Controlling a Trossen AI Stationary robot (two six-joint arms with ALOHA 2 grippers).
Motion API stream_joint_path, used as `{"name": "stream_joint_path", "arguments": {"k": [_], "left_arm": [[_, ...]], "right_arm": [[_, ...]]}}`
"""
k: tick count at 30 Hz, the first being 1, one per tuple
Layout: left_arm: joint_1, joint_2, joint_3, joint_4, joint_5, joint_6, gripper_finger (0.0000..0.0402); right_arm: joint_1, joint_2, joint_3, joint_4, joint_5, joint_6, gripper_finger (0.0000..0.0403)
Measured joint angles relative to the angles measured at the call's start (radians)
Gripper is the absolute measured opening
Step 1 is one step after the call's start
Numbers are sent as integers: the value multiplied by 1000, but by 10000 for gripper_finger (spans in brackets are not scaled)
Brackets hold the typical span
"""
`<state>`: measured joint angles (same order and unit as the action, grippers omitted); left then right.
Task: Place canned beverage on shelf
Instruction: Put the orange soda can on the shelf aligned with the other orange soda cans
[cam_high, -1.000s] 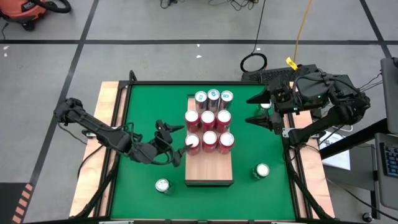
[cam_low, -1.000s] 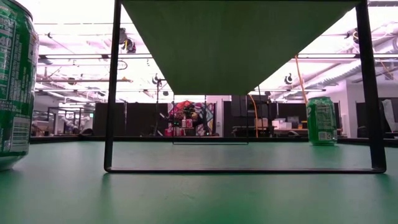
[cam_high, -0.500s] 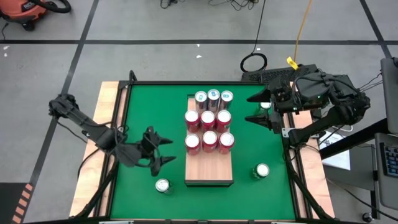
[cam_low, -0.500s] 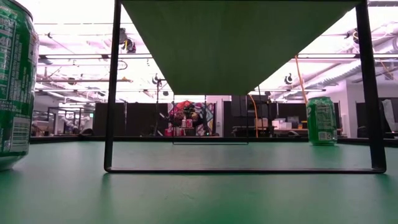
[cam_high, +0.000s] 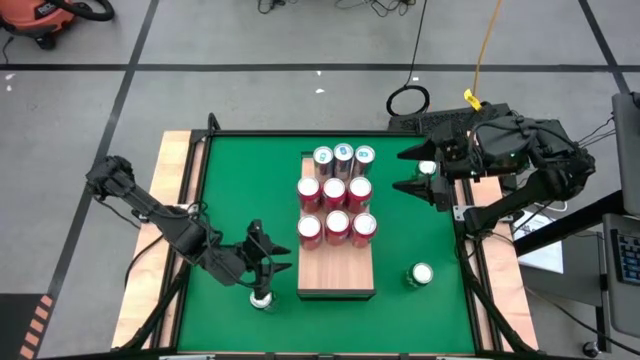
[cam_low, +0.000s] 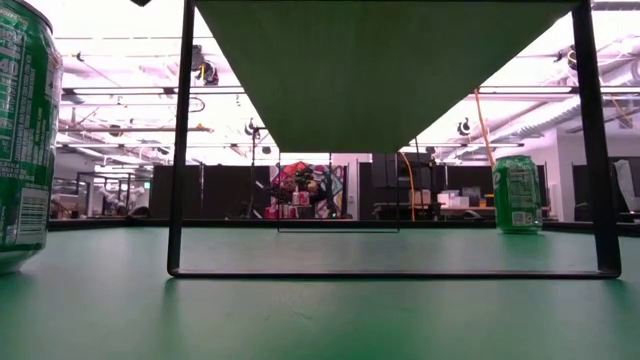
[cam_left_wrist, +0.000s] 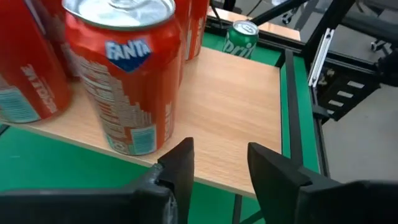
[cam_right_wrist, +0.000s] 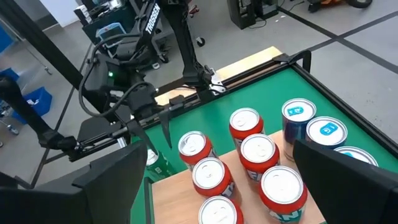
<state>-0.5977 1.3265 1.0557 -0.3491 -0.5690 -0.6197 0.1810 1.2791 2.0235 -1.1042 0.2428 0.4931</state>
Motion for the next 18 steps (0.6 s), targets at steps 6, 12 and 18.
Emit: {"name": "stream_joint_path", "arguments": {"k": [6, 12, 18], "left_arm": [[14, 40, 0, 13, -10, 5, 137], [54, 65, 0, 61, 7, 75, 136], [103, 69, 0, 82, 24, 102, 136]], "right_arm": [[0, 10, 0, 0, 0, -4, 393], [-1, 23, 0, 0, 2, -8, 393], [-1, 26, 0, 0, 45, -5, 393]]}}
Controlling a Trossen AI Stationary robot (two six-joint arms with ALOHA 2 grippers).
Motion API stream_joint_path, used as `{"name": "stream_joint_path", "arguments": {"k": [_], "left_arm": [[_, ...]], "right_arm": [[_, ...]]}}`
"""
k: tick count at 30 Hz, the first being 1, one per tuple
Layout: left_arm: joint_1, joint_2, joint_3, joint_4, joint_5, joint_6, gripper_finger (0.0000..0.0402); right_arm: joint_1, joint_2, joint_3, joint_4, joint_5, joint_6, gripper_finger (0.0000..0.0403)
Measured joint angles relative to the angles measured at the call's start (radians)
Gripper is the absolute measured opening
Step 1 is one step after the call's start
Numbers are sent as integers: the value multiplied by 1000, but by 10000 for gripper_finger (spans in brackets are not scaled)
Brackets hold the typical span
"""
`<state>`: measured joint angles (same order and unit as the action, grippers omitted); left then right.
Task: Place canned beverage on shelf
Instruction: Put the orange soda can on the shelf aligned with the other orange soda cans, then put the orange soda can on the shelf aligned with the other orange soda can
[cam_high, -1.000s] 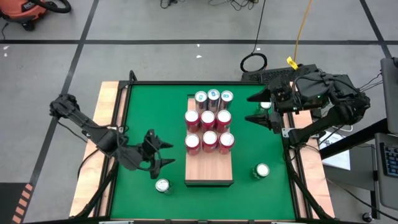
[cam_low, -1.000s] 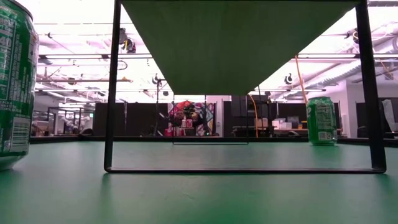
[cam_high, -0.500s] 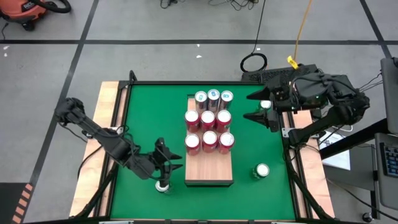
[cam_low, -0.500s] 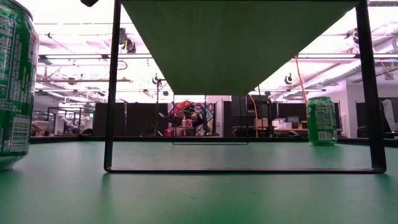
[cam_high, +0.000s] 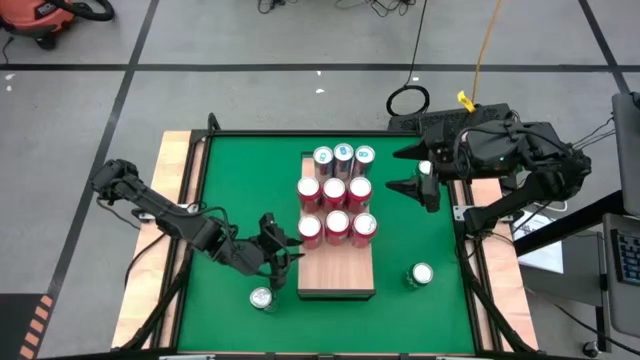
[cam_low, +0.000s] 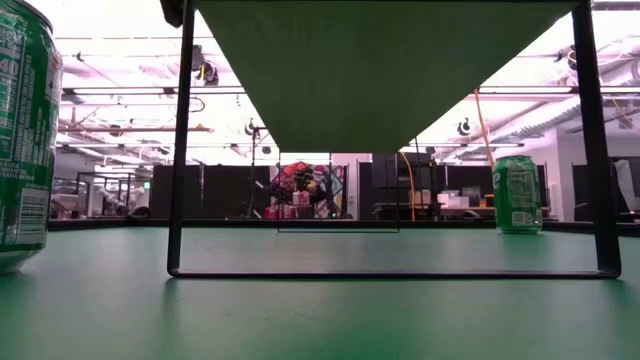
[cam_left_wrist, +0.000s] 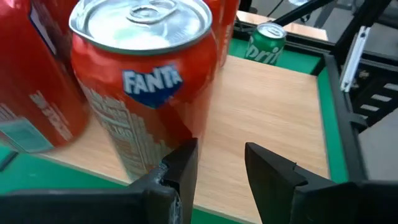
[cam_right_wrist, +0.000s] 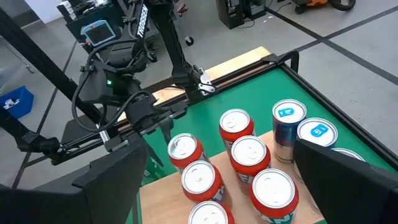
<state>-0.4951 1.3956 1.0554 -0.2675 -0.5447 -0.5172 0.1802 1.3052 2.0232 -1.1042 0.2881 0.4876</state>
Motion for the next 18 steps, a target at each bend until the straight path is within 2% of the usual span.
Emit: {"name": "stream_joint_path", "arguments": {"k": [12, 18], "left_arm": [[37, 0, 0, -9, 28, 27, 136], [36, 0, 0, -93, 29, 22, 136]], "right_arm": [[0, 1, 0, 0, 0, -1, 393], [0, 1, 0, -5, 0, 1, 393]]}}
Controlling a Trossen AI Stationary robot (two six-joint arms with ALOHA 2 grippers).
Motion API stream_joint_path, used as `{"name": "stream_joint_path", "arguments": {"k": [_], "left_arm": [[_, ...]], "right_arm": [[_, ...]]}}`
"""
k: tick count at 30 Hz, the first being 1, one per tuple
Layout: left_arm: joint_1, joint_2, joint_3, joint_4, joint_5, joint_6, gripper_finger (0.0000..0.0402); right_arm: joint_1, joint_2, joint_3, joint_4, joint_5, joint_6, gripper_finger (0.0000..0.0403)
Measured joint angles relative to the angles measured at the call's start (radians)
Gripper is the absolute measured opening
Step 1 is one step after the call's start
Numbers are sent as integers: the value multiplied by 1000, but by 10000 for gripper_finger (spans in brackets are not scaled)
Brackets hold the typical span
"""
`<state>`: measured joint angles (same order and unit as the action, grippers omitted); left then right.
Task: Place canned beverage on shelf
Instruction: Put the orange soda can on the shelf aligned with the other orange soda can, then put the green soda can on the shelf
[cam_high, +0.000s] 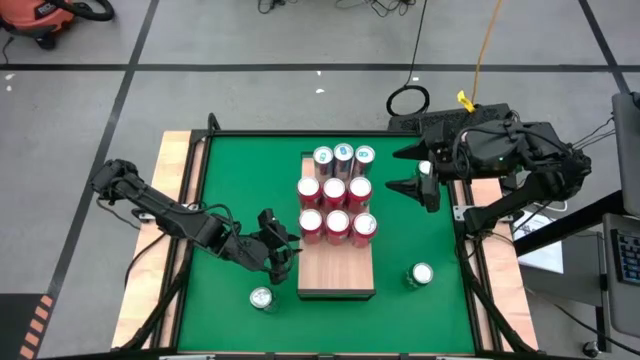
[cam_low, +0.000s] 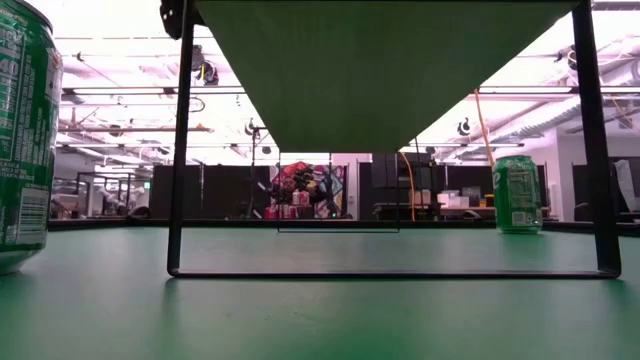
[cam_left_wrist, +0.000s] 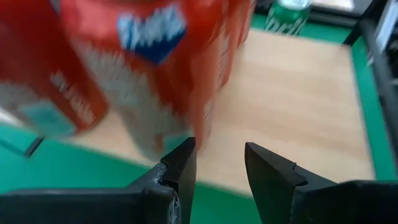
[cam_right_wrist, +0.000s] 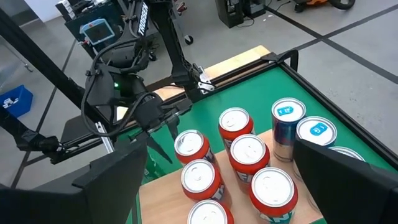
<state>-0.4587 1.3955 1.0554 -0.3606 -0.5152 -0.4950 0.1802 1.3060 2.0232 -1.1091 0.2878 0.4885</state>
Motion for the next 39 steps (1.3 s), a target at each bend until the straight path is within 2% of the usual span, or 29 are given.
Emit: {"name": "stream_joint_path", "arguments": {"k": [5, 10, 14, 17, 26, 34, 39], "left_arm": [[-1, -6, 0, -79, 35, -70, 136], [-2, -44, 0, -67, 127, -123, 136], [-3, -94, 0, -67, 154, -155, 136], [-3, -136, 0, -67, 155, -155, 136], [-3, -238, 0, -119, 100, -146, 136], [-16, -262, 0, -132, 96, -154, 136], [-29, -262, 0, -140, 98, -167, 136]], "right_arm": [[0, 0, 0, -50, 0, 38, 393], [0, 0, 0, -102, -1, 87, 393], [0, 0, 0, -145, -1, 140, 393], [0, 5, 0, -153, -18, 185, 393], [34, 53, 0, -189, -182, 287, 393], [65, 81, 0, -320, -187, 420, 393], [70, 80, 0, -405, -186, 417, 393]]}}
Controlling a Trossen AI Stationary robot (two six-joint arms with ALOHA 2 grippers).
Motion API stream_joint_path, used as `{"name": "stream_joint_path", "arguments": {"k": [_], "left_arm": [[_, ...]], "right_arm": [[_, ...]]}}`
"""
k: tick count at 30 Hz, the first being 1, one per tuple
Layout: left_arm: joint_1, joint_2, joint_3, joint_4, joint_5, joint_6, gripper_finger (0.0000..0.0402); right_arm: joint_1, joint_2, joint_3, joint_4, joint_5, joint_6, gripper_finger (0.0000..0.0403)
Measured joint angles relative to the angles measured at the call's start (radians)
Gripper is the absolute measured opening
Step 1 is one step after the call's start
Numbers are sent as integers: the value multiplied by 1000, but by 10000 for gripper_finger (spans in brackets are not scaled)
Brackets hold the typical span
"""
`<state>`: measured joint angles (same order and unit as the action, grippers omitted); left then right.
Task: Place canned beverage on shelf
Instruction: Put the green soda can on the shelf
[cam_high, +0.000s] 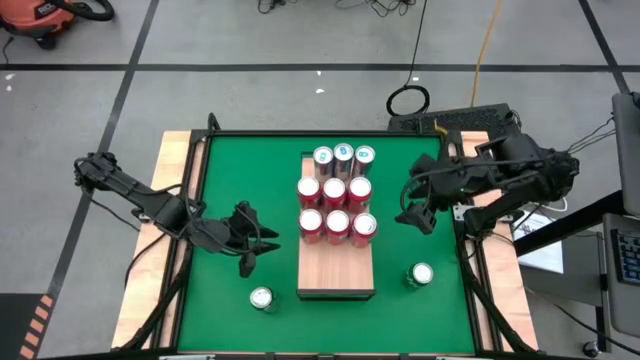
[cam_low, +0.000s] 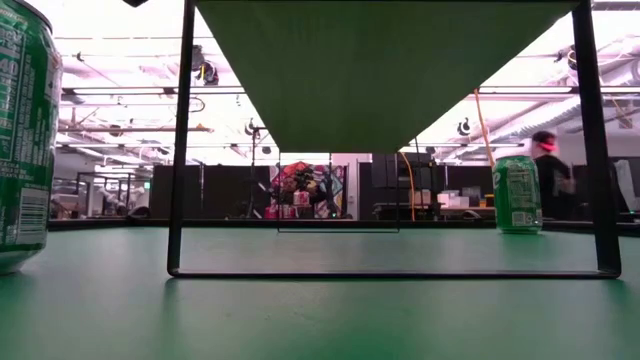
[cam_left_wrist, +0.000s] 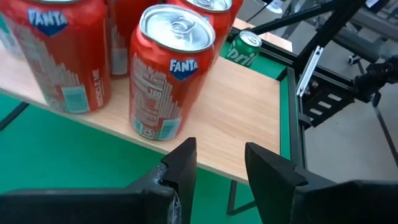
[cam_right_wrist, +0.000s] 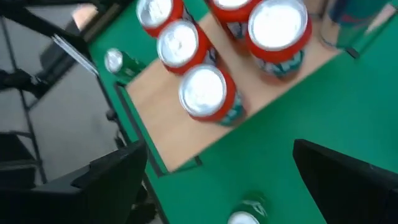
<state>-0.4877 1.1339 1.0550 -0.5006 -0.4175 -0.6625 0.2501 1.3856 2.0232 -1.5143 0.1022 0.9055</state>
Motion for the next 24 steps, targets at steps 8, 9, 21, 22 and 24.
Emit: {"name": "stream_joint_path", "arguments": {"k": [8, 9, 21, 22, 24], "left_arm": [[-6, 0, 0, -9, 0, -13, 136], [-6, 0, 0, -6, 0, -13, 136], [-6, 0, 0, 1, 0, -15, 136], [-6, 0, 0, 2, 0, -15, 136], [-6, 0, 0, 8, -1, -16, 136]], "right_arm": [[-23, -3, 0, -57, 60, -8, 393], [-23, -3, -4, -55, 59, -18, 393], [-147, -14, -26, -57, 162, -194, 393], [-171, -19, -26, -57, 155, -220, 393], [-214, -38, -26, -57, 132, -268, 393]]}}
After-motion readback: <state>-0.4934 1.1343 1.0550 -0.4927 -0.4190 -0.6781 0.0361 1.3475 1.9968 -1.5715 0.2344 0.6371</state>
